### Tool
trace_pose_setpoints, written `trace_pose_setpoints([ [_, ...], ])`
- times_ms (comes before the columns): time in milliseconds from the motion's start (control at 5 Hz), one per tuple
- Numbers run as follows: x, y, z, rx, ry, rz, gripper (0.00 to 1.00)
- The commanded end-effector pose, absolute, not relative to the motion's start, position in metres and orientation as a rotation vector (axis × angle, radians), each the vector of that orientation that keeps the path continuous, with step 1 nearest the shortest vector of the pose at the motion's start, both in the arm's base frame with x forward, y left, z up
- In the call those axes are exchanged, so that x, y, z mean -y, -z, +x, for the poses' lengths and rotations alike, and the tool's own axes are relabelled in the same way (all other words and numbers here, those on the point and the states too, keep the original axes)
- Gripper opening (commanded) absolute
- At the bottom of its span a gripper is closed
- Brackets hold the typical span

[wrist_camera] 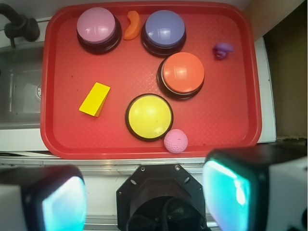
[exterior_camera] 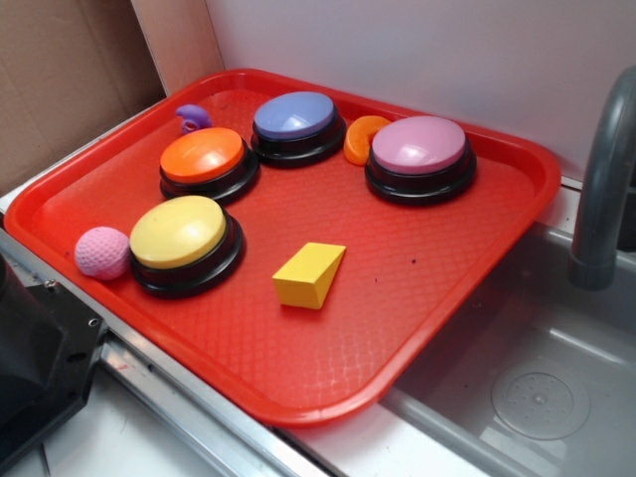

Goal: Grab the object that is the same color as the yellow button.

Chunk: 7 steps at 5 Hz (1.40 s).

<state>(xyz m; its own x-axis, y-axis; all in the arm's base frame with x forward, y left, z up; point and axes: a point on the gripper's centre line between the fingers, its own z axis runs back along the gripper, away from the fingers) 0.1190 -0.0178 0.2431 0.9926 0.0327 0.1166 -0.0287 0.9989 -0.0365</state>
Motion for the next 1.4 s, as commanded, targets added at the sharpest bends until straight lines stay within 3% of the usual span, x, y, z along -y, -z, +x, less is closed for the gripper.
trace_pose_setpoints([
  [0, 0.018, -0.243, 0.119, 0.117, -0.031, -0.035, 1.0],
  [400, 0.046, -0.211, 0.141, 0.084, -0.138, -0.065, 1.0],
  [600, 0.064, -0.189, 0.139, 0.107, -0.24, -0.153, 1.0],
  [800, 0.08, -0.159, 0.147, 0.096, -0.356, -0.119, 1.0],
  [1200, 0.099, -0.103, 0.166, 0.095, -0.469, -0.139, 1.0],
])
